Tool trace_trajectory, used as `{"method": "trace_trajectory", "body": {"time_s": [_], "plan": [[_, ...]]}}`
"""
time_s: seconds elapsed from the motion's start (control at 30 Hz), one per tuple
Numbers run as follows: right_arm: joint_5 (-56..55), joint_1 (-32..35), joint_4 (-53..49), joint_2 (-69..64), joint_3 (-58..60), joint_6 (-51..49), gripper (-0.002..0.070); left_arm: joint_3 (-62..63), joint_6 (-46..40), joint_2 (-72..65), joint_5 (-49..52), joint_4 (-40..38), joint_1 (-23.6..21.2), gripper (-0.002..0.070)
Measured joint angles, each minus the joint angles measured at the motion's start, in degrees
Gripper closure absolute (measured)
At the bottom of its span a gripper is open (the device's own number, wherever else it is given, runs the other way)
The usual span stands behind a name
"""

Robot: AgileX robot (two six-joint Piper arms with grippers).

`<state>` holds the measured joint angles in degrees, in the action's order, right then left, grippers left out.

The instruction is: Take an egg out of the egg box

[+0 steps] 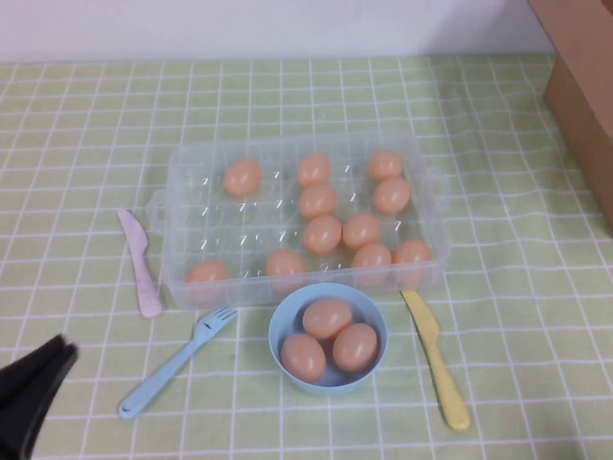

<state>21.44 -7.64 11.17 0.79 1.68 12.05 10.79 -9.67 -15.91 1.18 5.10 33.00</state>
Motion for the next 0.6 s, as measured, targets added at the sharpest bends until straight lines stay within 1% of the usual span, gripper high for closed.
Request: {"method": "trace_trajectory", "body": {"time_s": [0.07,0.17,0.2,0.33,0.43,0.5,0.6], "plan": [[0.0,0.0,0.0,0.0,0.0,0.0,0.0696,-3.38,0.0,3.47,-0.58,-0.72,-3.44,0.0678],[0.0,0.0,0.0,0.0,0.0,0.0,0.0696,-8.14,0.0,9.09,-0.54,-1.18,-9.93,0.0678],[0.0,0.0,0.0,0.0,0.0,0.0,0.0696,-9.63,0.0,10.96,0.01,-1.18,-12.53,0.0678],[0.0,0.0,0.0,0.0,0.0,0.0,0.0696,-11.88,0.0,15.16,3.36,-1.32,-20.42,0.0678],[0.0,0.0,0.0,0.0,0.0,0.0,0.0696,-12.13,0.0,15.97,7.05,-1.32,-25.38,0.0678],[0.0,0.0,0.0,0.0,0.0,0.0,0.0696,-12.13,0.0,16.05,9.77,-1.32,-27.87,0.0678],[0.0,0.0,0.0,0.0,0.0,0.0,0.0696,-12.21,0.0,16.19,13.5,-1.32,-30.18,0.0678]]}}
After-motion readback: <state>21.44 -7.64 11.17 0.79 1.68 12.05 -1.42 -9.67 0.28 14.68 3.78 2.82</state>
